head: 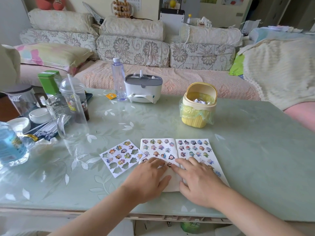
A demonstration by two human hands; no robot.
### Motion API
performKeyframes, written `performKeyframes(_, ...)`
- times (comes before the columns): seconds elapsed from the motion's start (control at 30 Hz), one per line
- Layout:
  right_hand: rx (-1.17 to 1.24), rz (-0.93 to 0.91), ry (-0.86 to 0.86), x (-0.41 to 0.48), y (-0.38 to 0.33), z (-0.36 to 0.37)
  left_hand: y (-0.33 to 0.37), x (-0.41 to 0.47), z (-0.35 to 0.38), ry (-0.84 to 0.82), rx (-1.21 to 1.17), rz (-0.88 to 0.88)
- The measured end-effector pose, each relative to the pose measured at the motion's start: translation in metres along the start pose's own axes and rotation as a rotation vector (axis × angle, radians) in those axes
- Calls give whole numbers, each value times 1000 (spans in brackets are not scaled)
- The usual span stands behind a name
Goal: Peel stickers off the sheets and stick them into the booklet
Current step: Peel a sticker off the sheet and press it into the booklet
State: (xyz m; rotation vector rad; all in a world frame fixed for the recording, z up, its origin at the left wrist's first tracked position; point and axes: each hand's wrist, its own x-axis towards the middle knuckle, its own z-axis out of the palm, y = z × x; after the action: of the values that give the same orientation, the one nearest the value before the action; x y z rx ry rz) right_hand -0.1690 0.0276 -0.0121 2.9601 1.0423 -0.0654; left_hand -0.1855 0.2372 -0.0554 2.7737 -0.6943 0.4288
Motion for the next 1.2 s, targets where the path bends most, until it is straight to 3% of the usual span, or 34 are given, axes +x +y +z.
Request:
performKeyframes(0.13, 56, 19, 29, 11, 6, -1, -6, 1, -7, -50, -157, -61)
performKeyframes(0.3, 194, 11, 144, 43, -4, -10, -30, 2, -20, 31, -298, -172)
performKeyframes(0.47, 316, -17, 105, 85, -28, -11, -73, -6, -38, 50, -175, -277)
performKeyframes(0.67, 302, 7, 25, 122, -45, -2, -107, -27, -43, -223, 51, -360)
performKeyframes(0.9, 302, 51, 32, 132, -53, 5, -101, -26, -44, -132, 101, -378)
performKeyframes(0.97, 464, 127, 78, 135, -53, 7, -100, -25, -44, -127, 101, -382)
performKeyframes(1.07, 927, 285, 117, 141, -54, 1, -95, -21, -47, -106, 38, -399)
performKeyframes(1.2, 1239, 256, 77, 140, -50, -14, -86, -18, -54, -40, -88, -389)
